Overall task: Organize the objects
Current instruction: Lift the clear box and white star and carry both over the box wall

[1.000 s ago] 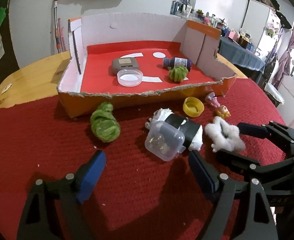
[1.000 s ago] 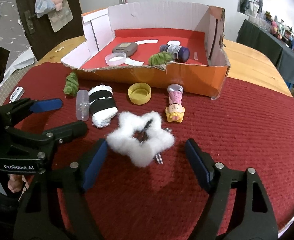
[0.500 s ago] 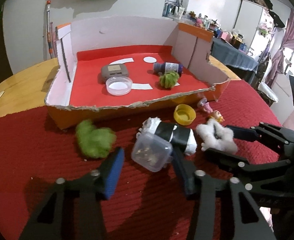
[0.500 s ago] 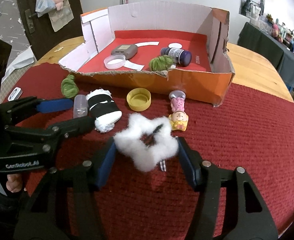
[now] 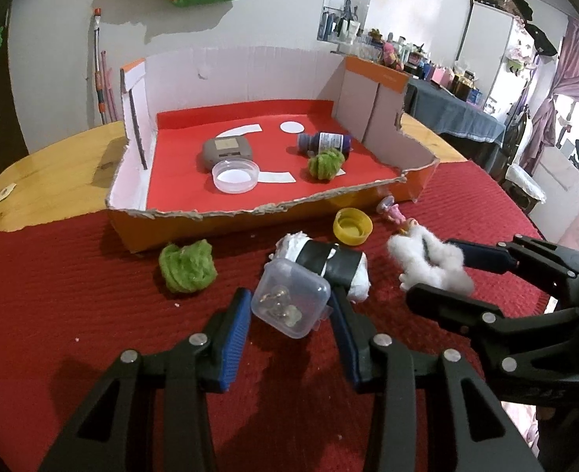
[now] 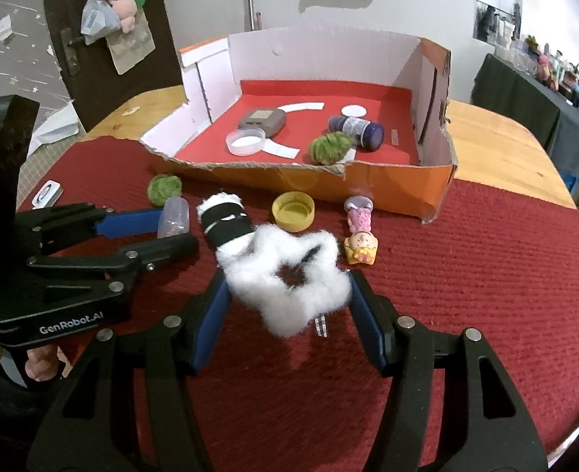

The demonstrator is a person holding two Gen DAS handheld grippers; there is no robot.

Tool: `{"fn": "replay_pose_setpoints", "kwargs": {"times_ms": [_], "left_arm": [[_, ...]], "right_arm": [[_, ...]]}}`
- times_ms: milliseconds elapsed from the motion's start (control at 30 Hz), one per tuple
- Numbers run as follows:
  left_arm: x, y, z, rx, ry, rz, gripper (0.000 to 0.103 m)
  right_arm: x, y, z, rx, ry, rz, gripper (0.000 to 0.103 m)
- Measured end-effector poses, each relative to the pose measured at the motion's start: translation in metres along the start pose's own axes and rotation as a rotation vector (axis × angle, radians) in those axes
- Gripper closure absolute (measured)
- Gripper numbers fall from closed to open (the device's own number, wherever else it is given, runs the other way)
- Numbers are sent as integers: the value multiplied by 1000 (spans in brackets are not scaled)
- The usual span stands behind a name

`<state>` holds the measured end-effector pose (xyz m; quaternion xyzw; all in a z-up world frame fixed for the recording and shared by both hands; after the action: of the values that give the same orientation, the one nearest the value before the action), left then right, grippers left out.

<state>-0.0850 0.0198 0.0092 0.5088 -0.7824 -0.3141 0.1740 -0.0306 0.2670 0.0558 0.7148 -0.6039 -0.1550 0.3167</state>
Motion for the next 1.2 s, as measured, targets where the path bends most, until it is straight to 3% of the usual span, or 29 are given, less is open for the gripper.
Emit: {"fn": "replay_pose_setpoints", "kwargs": {"times_ms": [367,767,1200], "left_arm": [[-3,1,-19,-38,17,2,60],[-4,1,-20,-40,19,5,60],[11,38,-21,-58,21,-3,60]], "right_arm": [[15,3,-25,-54,22,-27,45],[15,1,-25,-49,27,-25,45],[12,32,-27,-48,50,-34,45]]}}
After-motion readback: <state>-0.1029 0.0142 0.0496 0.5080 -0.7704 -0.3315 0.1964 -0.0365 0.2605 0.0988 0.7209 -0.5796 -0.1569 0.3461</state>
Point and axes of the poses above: each gripper's, at about its wrist camera, not at the fingertips, and z roughly the way its jaws point, x to its left, y to its top, the point moved 3 cm from there along z, roughly the way its jaws point, and after that the axes turned 8 degrees about z, right-handed, at the moved point
